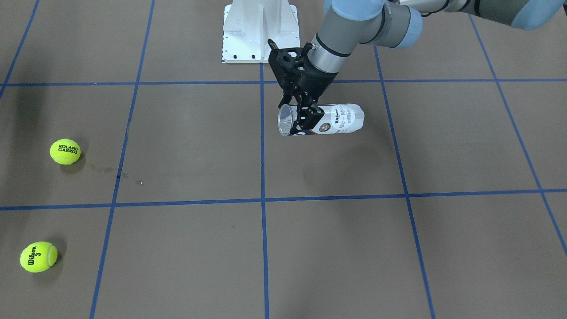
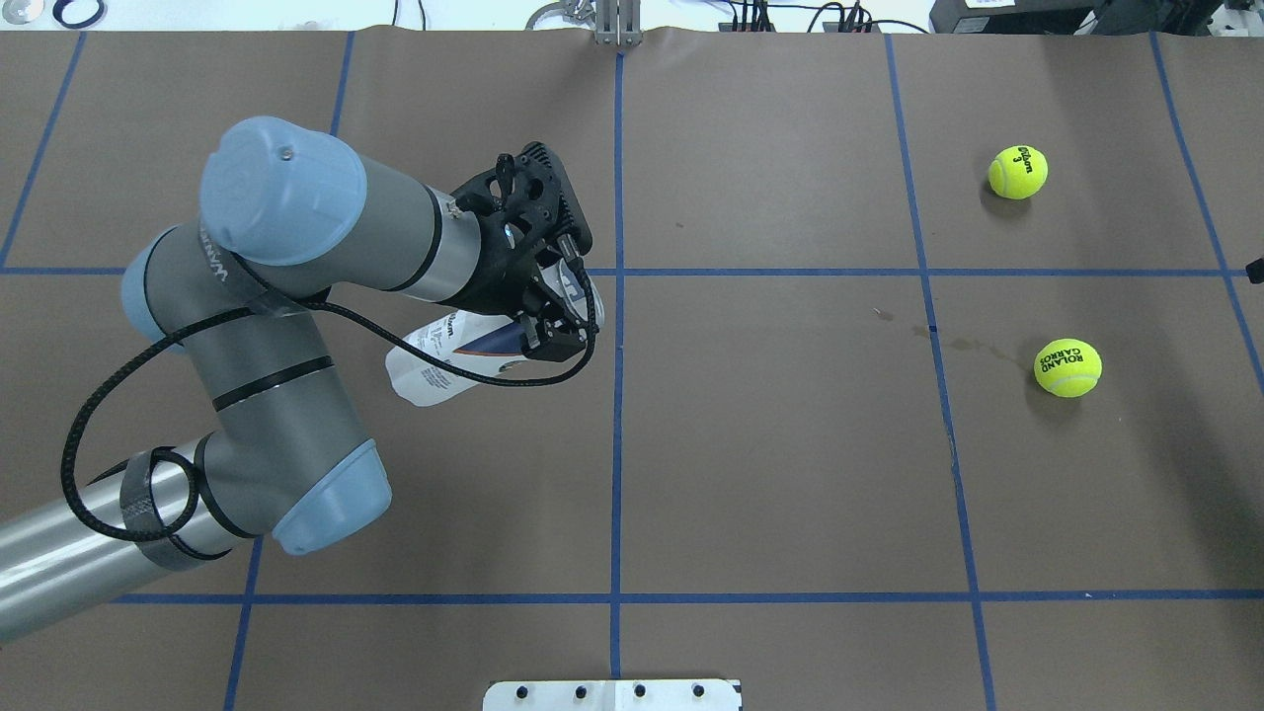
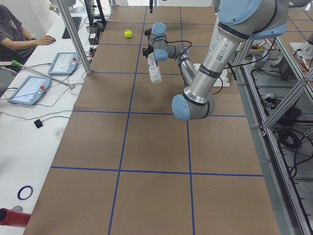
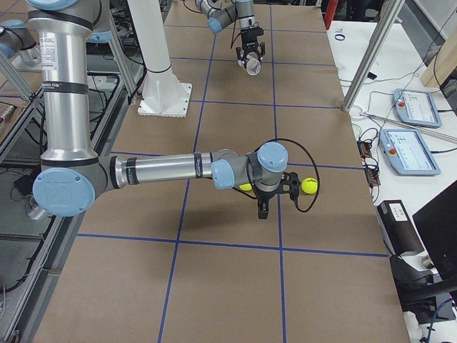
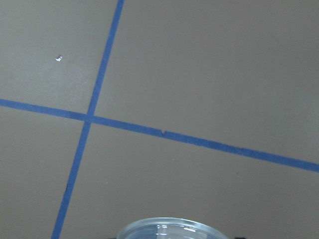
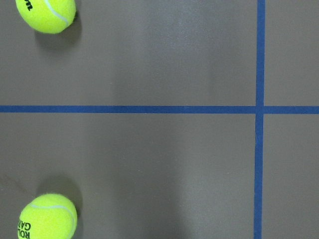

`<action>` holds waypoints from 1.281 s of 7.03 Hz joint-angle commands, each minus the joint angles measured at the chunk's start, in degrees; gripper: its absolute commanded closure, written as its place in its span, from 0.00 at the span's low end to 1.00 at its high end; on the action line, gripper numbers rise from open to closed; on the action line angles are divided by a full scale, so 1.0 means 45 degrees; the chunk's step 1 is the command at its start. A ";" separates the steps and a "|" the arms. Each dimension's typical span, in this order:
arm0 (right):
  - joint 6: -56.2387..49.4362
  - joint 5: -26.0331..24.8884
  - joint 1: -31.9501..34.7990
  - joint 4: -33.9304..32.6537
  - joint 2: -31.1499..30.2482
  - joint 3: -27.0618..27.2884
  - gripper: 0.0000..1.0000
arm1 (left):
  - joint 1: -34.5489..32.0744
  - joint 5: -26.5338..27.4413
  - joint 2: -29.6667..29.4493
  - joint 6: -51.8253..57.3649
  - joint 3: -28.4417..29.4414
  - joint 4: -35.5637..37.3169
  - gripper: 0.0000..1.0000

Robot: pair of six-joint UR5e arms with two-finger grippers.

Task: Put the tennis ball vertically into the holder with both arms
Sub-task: 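Lift and rotate the can upright with the left gripper, open end up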

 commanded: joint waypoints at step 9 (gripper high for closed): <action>0.0000 0.0033 -0.0174 0.0547 0.0152 -0.0058 0.00 | 0.1618 0.5352 -0.0046 -0.3789 0.4089 -1.4451 0.43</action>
